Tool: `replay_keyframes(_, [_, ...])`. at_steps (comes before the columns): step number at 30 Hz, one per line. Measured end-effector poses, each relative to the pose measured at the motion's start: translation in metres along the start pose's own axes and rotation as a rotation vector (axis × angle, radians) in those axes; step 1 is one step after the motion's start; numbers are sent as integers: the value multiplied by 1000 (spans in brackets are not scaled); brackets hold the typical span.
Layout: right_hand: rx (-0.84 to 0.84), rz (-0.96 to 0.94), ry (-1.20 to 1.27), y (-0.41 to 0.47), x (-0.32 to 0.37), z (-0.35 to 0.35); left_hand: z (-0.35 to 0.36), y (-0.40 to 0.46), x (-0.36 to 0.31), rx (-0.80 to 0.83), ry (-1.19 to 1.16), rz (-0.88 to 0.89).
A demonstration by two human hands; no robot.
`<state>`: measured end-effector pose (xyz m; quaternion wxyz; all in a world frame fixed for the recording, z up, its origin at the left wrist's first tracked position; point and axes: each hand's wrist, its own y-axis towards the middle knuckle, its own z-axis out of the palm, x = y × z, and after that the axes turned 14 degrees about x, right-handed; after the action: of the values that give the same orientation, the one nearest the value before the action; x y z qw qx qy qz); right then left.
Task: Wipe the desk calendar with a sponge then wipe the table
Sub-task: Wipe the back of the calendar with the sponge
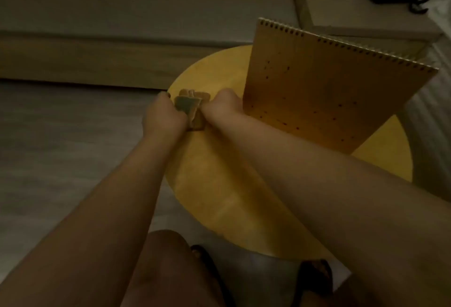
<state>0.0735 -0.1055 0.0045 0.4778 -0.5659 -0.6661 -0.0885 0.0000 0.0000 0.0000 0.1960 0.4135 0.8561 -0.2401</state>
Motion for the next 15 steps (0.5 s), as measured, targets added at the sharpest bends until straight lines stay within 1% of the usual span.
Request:
replay_keyframes(2, [12, 30, 29, 1, 3, 5, -2, 5, 3, 26, -48, -39])
replay_keyframes(4, [59, 47, 73, 1, 3, 8, -1, 6, 8, 75, -162, -76])
replay_keyframes(6, [106, 53, 106, -4, 4, 10, -1, 6, 10, 105, -279, -76])
replay_keyframes(8, [131, 44, 131, -12, 3, 7, -5, -1, 12, 104, -433, -47])
replay_keyframes(11, [166, -11, 250, -36, -2, -10, -11, -28, 12, 152, -754, 0])
replay_keyframes(13, [194, -56, 320, -63, -14, -27, -14, -51, 12, 237, -936, 55])
replay_keyframes(15, [232, -69, 392, -92, -31, -44, -14, -76, 8, 345, -1008, 146])
